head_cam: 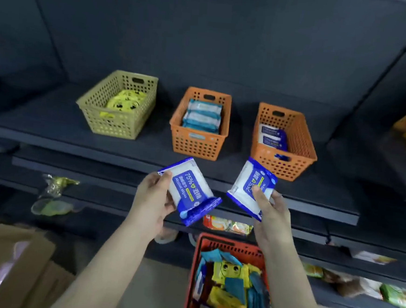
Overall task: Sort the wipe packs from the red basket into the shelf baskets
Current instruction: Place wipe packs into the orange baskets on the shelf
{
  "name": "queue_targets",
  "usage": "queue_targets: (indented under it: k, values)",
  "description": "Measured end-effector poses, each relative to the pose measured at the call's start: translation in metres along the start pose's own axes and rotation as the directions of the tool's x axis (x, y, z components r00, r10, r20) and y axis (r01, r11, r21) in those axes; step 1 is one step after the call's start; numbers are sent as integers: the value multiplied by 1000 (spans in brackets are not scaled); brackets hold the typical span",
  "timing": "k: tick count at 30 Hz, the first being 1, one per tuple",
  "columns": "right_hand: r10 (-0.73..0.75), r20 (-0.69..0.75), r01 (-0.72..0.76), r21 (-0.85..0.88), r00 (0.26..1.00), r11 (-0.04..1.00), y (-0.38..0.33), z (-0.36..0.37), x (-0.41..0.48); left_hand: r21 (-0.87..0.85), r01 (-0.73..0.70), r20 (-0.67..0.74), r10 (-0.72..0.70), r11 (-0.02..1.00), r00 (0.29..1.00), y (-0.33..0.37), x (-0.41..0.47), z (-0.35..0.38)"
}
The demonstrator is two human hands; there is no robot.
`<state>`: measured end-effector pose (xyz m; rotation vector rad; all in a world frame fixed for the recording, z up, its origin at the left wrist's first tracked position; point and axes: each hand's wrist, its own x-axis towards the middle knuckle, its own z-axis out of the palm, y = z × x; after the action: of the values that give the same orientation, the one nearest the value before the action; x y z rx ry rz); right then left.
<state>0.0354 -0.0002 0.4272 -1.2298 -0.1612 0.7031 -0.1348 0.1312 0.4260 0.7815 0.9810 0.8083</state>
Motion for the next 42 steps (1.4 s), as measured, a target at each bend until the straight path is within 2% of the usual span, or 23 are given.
queue_targets:
  k: [4,8,13,18,22,26,35,39,42]
  values:
    - [-121,-23,120,-55,992,991,12,55,-5,11,-39,152,37,999,988,46,31,-28]
    - [-122,-95,121,-13,988,993,10,88,-1,108,0,267,-28,994,963,78,56,-42]
    - [-122,-155,136,87,980,987,-12,91,12,128,87,407,-133,988,904,99,85,-25]
    - [-119,-231,152,131,966,980,-48,74,42,71,193,467,-203,979,861,106,111,27]
    - [-98,-350,159,148,931,976,-72,58,84,79,201,434,-215,976,875,102,139,79]
    - [-143,-374,188,86,916,978,-92,39,141,69,193,367,-205,979,907,98,180,130]
    - [-108,-384,60,-136,917,989,-121,5,271,112,169,224,-190,979,956,71,256,218]
    - [-160,-334,58,-295,929,954,-115,3,326,157,114,221,-148,981,964,60,278,243]
    - [-137,-294,4,-409,946,913,-107,5,361,162,101,200,-133,982,971,55,291,258]
